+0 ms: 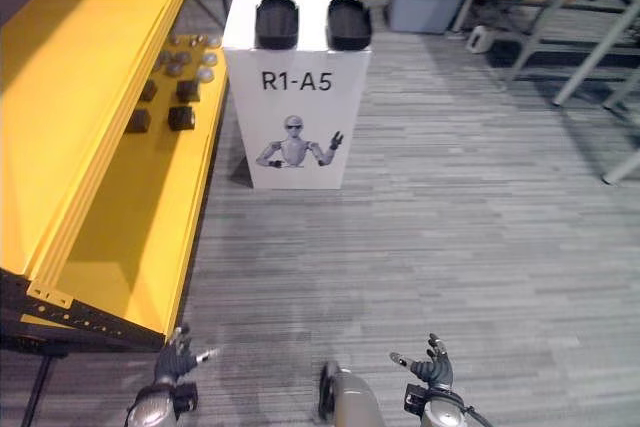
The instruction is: Walk over and take plastic housings, then place them on the shelf
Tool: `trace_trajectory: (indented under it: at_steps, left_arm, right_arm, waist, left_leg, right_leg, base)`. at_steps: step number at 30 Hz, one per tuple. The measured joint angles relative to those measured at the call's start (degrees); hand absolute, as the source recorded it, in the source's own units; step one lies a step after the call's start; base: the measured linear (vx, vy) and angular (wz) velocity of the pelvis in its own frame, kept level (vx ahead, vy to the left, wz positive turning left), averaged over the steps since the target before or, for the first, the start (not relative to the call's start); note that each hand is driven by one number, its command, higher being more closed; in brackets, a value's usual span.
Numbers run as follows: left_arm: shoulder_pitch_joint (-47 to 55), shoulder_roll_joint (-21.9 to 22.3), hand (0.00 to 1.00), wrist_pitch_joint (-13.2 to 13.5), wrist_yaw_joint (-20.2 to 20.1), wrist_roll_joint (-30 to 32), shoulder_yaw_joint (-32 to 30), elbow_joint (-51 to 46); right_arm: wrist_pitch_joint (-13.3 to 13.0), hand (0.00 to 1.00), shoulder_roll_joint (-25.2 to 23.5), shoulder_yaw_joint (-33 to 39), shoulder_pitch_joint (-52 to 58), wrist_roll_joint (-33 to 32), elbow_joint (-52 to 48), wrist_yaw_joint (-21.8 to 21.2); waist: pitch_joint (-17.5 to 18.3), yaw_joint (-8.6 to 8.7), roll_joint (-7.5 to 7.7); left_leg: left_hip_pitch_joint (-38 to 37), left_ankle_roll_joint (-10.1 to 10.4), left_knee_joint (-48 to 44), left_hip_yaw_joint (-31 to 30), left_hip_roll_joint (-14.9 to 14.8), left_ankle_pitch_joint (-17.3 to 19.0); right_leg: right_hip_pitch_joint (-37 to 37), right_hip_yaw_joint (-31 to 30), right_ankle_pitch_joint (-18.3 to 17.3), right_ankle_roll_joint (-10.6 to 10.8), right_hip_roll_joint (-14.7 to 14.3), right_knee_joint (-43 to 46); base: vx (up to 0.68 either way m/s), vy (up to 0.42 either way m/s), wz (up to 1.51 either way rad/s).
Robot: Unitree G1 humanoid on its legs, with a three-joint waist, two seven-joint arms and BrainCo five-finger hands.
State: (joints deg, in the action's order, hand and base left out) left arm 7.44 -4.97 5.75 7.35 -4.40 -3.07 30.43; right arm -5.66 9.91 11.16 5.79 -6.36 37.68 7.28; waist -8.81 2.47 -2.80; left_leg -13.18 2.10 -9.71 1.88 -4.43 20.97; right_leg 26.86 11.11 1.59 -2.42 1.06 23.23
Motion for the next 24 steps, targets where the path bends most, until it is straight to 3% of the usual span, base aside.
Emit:
trace_trajectory:
  at_steps: [1, 2, 4, 6, 7, 9, 10, 12, 13, 14, 15, 16, 17, 18, 19, 20, 21, 22, 24]
  left_arm:
    - [-0.7, 0.0, 0.00, 0.0, -0.1, 0.1, 0.1, 0.2]
    - [-1.2, 0.4, 0.00, 0.0, -0.1, 0.1, 0.1, 0.2]
    - [-0.5, 3.4, 0.00, 0.0, -0.1, 0.1, -1.5, -0.5]
    - [1.0, 3.9, 0.00, 0.1, -0.4, 0.0, -1.6, -2.5]
    - [1.4, 4.1, 0.00, 0.1, -0.4, 0.0, -1.5, -3.0]
    - [2.0, 4.6, 0.00, 0.1, -0.4, 0.0, -0.6, -3.9]
    - [2.5, 4.6, 0.00, 0.1, -0.4, 0.0, 0.0, -4.4]
    - [3.3, 4.9, 0.00, 0.0, -0.5, 0.0, 0.1, -4.5]
    - [3.5, 5.2, 0.00, 0.0, -0.5, 0.0, 0.1, -4.4]
    - [3.5, 5.6, 0.00, 0.0, -0.5, 0.0, 0.2, -4.4]
    - [3.6, 5.6, 0.00, 0.0, -0.5, 0.0, 0.2, -4.3]
    - [3.6, 5.2, 0.00, 0.0, -0.5, 0.1, 0.1, -3.7]
    - [3.4, 4.9, 0.00, -0.2, -0.5, 0.1, 0.2, -3.1]
    - [3.3, 5.0, 0.00, -0.2, -0.5, 0.1, 0.4, -3.1]
    - [3.5, 5.1, 0.00, -0.4, -0.5, 0.1, 1.0, -3.1]
    - [3.7, 4.6, 0.00, -0.5, -0.5, 0.1, 1.8, -3.1]
    - [3.6, 4.2, 0.00, -0.6, -0.5, 0.1, 2.4, -3.0]
    - [3.5, 3.9, 0.00, -0.8, -0.5, 0.0, 2.8, -3.0]
    - [3.1, 3.5, 0.00, -0.8, -0.2, 0.0, 2.8, -3.0]
  right_arm:
    - [0.0, 0.00, -0.2, -0.1, -1.8, 0.1, -0.4, 0.0]
    - [0.0, 0.00, -0.2, -0.1, -2.2, 0.1, -0.8, 0.0]
    - [0.0, 0.00, -1.0, -1.6, -1.5, 0.1, -2.9, 0.1]
    - [-0.1, 0.00, -3.0, -3.1, -1.1, 0.0, -4.4, 0.3]
    - [-0.1, 0.00, -4.0, -3.5, -1.0, -0.1, -5.4, 0.4]
    - [-0.2, 0.00, -4.8, -3.4, -1.0, -0.1, -5.8, 0.5]
    - [-0.2, 0.00, -4.9, -3.3, -1.1, -0.1, -5.4, 0.6]
    - [-0.2, 0.00, -5.0, -2.8, -1.5, -0.2, -4.7, 0.6]
    - [-0.2, 0.00, -5.0, -1.5, -1.9, -0.4, -3.3, 0.7]
    - [-0.1, 0.00, -4.5, -0.5, -1.8, -0.6, -1.4, 0.8]
    - [-0.1, 0.00, -4.2, -0.5, -1.9, -0.7, -0.6, 0.8]
    - [0.0, 0.00, -4.3, -0.6, -1.2, -0.8, 0.6, 0.8]
    - [0.0, 0.00, -4.4, -0.4, -0.3, -0.8, 1.0, 0.8]
    - [0.0, 0.00, -4.4, 0.0, -0.3, -0.8, 1.2, 0.7]
    - [0.1, 0.00, -4.7, 0.1, -0.2, -0.8, 1.3, 0.7]
    - [0.1, 0.00, -5.4, 0.0, 0.6, -0.7, 1.2, 0.7]
    - [0.2, 0.00, -5.8, -0.1, 0.7, -0.6, 1.1, 0.5]
    - [0.3, 0.00, -6.5, -0.2, 1.6, 0.0, 1.1, 0.4]
    - [0.6, 0.00, -6.9, -1.2, 2.0, 0.0, 0.9, 0.2]
  waist:
    - [-0.1, 0.14, -0.23]
    - [-0.3, 0.15, -0.33]
    - [-1.9, -0.40, -0.90]
    - [-2.3, -2.04, -0.60]
    - [-2.5, -2.76, 0.06]
    - [-2.5, -3.80, 0.45]
    - [-2.5, -4.68, 0.41]
    - [-2.7, -5.11, 0.59]
    - [-2.6, -5.14, 0.50]
    - [-2.3, -5.24, 0.15]
    - [-2.1, -5.50, 0.13]
    - [-1.5, -5.74, 1.40]
    - [-0.5, -5.50, 2.83]
    - [-0.5, -5.55, 3.10]
    - [-0.5, -5.81, 3.13]
    - [-0.7, -5.97, 3.58]
    - [-0.7, -5.84, 3.84]
    - [-0.7, -5.21, 3.90]
    - [-0.6, -4.14, 3.94]
  left_leg:
    - [2.7, 2.5, -5.3, 0.0, -1.2, -1.5]
    - [4.5, 3.3, -9.6, 0.7, -1.4, -3.0]
    - [12.7, -0.4, -36.4, 2.7, -5.5, -14.8]
    - [19.7, -0.3, -53.1, 4.4, -8.7, -12.4]
    - [23.5, 0.1, -55.8, 5.0, -8.8, -11.5]
    - [30.3, 1.5, -52.7, 6.9, -8.8, -10.1]
    - [33.1, 1.6, -46.8, 8.5, -8.4, -9.3]
    - [34.7, 1.6, -31.8, 8.9, -5.5, -8.8]
    - [34.1, 1.6, -19.2, 7.9, -2.9, -10.4]
    - [33.4, -0.1, -10.3, 6.6, -1.0, -15.9]
    - [32.8, -1.6, -10.1, 5.6, -0.3, -19.0]
    - [31.9, -4.2, -10.9, 5.8, 1.3, -20.1]
    - [31.6, -4.8, -11.5, 6.5, 2.9, -17.7]
    - [31.0, -5.0, -11.8, 7.1, 3.3, -16.2]
    - [28.8, -5.6, -11.8, 8.2, 3.7, -14.4]
    - [25.1, -6.3, -11.5, 9.0, 4.5, -12.2]
    - [23.5, -6.6, -11.6, 9.1, 5.0, -11.0]
    - [20.3, -7.0, -12.2, 8.2, 5.7, -8.7]
    - [16.0, -7.3, -11.7, 6.9, 6.0, -6.7]
  right_leg:
    - [0.0, 0.9, -2.6, -1.1, -0.1, 1.5]
    - [-0.7, 1.1, -3.4, -1.7, -0.4, 1.6]
    - [-12.0, 1.7, -5.9, -3.1, -2.7, -4.1]
    - [-21.2, -0.1, -6.5, -3.9, -5.0, -9.9]
    - [-24.5, -0.9, -6.6, -4.1, -5.2, -12.5]
    - [-29.4, -2.2, -6.6, -4.1, -5.4, -17.4]
    - [-32.0, -3.0, -6.6, -4.0, -5.4, -19.7]
    - [-35.0, -4.3, -7.7, -3.0, -4.8, -21.6]
    - [-36.4, -4.9, -8.9, -1.9, -4.4, -22.4]
    - [-37.3, -5.8, -10.7, -0.7, -4.3, -22.5]
    - [-38.0, -6.4, -11.7, 0.0, -4.1, -22.3]
    - [-39.1, -7.1, -14.4, 1.2, -2.2, -20.8]
    - [-37.5, -7.1, -16.9, 2.8, -0.1, -16.3]
    - [-36.2, -7.2, -17.9, 4.2, 0.8, -12.4]
    - [-32.7, -7.2, -18.9, 5.9, 2.1, -2.1]
    - [-26.8, -6.9, -17.6, 7.8, 4.0, 14.6]
    - [-24.1, -6.9, -16.6, 9.1, 5.1, 22.1]
    - [-20.2, -6.9, -16.9, 9.0, 6.2, 31.8]
    - [-14.8, -5.3, -17.4, 8.3, 7.3, 36.6]
  base:
    - [0.67, -0.271, 0.19]
    - [0.66, -0.267, 0.16]
    - [0.63, -0.247, 0.07]
    - [0.57, -0.197, -0.31]
    - [0.62, -0.195, -0.43]
    - [0.47, -0.105, -0.28]
    - [0.46, -0.026, -0.33]
    - [0.47, 0.030, -0.32]
    - [0.47, 0.102, -0.27]
    - [0.46, 0.122, -0.33]
    - [0.48, 0.145, -0.33]
    - [0.62, 0.156, -0.21]
    - [0.63, 0.145, -0.14]
    - [0.61, 0.144, -0.24]
    - [0.49, 0.148, -0.41]
    - [0.50, 0.154, -0.35]
    - [0.51, 0.128, 0.01]
    - [0.41, 0.072, 0.28]
    - [0.51, 0.033, 0.41]
